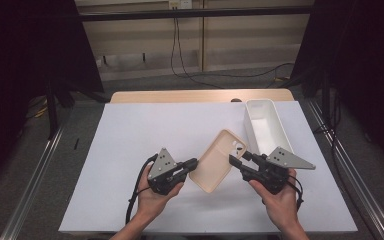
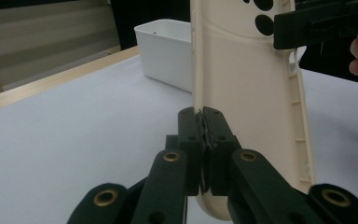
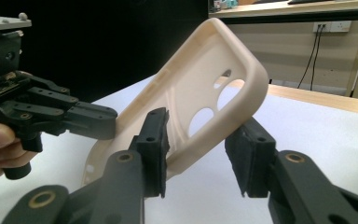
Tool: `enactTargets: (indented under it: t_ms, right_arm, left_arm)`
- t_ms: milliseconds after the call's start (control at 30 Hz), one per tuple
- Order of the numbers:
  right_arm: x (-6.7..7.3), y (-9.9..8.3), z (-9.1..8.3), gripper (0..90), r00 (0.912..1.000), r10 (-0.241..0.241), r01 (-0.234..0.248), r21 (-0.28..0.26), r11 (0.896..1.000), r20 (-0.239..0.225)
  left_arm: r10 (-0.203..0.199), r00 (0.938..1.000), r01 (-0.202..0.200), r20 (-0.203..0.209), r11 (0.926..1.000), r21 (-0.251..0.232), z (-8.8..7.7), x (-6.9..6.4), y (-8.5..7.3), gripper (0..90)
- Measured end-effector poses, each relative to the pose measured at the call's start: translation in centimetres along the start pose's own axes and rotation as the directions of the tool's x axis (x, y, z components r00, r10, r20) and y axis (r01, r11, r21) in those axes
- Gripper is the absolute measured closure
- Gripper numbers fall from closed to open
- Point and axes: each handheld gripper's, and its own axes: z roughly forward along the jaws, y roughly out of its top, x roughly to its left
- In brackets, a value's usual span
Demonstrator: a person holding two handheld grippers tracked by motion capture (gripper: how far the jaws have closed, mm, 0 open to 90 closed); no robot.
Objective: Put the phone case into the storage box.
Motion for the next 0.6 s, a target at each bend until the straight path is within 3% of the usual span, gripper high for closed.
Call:
enactTargets:
  t_ms: [300,600]
  right_arm:
    - [-0.1,-0.1,0.0,71.9,0.9996,0.024,-0.023,-0.018,1.0,0.012]
    - [0.2,-0.1,0.1,80.3,0.9994,0.031,-0.032,-0.042,0.999,-0.016]
  left_arm:
    - [0.005,1.0,-0.005,0.002,0.9998,0.018,0.2,-0.4,-0.4,87.0]
    - [0.009,0.9999,-0.008,-0.009,0.9985,0.054,1.0,-0.4,-1.1,85.9]
